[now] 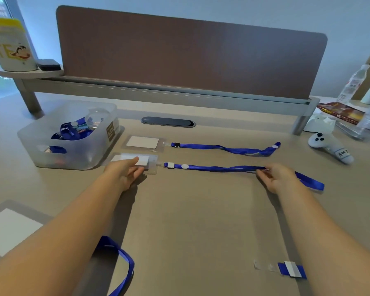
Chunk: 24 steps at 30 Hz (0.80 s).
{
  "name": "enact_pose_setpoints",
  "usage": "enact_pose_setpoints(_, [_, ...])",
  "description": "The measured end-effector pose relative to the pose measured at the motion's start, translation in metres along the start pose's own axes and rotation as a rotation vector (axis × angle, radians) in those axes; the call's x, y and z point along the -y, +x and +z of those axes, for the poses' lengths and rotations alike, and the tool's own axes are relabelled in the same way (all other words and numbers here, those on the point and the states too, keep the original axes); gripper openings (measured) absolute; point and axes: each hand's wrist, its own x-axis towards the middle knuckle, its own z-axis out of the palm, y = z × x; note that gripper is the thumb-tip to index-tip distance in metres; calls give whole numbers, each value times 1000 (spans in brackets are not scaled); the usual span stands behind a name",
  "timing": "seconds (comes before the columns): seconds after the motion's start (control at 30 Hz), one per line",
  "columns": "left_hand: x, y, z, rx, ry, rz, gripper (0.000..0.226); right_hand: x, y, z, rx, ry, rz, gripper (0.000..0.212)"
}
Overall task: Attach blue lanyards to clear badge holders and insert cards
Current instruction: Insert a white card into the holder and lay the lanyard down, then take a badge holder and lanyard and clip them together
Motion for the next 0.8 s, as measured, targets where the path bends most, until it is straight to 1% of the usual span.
enact_pose_setpoints(0.07, [-3, -8, -4, -18, 25, 13, 41, -1, -7, 1, -36, -51, -3, 41])
enact_pose_setpoints(0.13, [-6, -17, -10, -20, 131, 26, 43, -2, -20, 3, -63, -145, -1, 41])
enact_pose_setpoints(0.2, [-7, -26, -17, -45, 346, 54, 47, -6, -34, 4, -91, -331, -34, 41])
enact_pose_setpoints(0.27, [-6, -37, -25, -58, 610, 140, 41, -13, -53, 3, -91, -554, -130, 35])
enact_pose_setpoints(0.33, [-4, -50, -31, 3, 838, 316, 23, -20, -71, 4, -16, -724, -245, 26])
enact_pose_setpoints(0.37, [-3, -56, -36, 41, 944, 408, 18, -24, -82, 6, 26, -773, -298, 25])
enact_pose_setpoints(0.43, [-3, -68, -44, 107, 1119, 551, 22, -31, -105, 11, 99, -843, -406, 26])
enact_pose_setpoints(0.5, [-6, -81, -56, 142, 1225, 633, 29, -37, -129, 18, 171, -878, -478, 23])
enact_pose_setpoints(0.57, [-11, -92, -73, 169, 1307, 657, 31, -44, -152, 26, 252, -922, -524, 23])
enact_pose_setpoints(0.67, [-15, -104, -102, 198, 1444, 647, 35, -57, -181, 37, 347, -987, -563, 25])
enact_pose_setpoints(0.73, [-18, -110, -125, 195, 1547, 649, 39, -69, -198, 45, 391, -1014, -583, 25])
enact_pose_setpoints(0.8, [-21, -113, -147, 174, 1673, 637, 48, -82, -210, 52, 440, -1041, -578, 26])
